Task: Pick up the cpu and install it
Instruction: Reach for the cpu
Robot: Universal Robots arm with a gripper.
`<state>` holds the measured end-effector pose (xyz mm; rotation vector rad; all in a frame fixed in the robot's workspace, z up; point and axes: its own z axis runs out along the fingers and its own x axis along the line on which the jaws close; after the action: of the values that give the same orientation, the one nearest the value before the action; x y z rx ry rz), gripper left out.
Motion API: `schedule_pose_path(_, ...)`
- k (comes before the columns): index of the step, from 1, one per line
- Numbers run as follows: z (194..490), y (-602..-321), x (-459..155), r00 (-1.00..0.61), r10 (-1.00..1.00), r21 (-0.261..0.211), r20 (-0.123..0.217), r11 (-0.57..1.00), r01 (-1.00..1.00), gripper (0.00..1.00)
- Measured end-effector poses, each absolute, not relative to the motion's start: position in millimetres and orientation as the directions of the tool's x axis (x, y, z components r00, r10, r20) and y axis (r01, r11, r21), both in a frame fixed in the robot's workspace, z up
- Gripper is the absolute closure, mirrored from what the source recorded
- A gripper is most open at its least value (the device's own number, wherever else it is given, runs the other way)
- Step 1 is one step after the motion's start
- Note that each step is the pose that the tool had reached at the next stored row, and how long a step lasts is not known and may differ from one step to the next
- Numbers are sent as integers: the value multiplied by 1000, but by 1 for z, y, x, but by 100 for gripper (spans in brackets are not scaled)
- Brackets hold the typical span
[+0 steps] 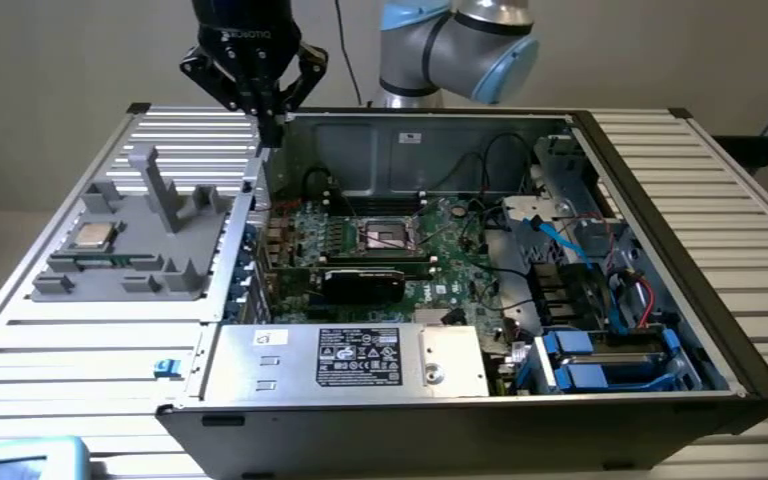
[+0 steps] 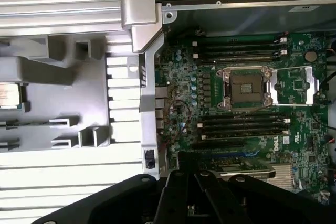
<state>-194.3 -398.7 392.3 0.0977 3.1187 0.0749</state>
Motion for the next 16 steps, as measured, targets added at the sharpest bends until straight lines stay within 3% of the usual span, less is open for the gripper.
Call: schedule_pose_path(16, 392, -399, -261, -998, 60, 49, -19, 997, 59, 89)
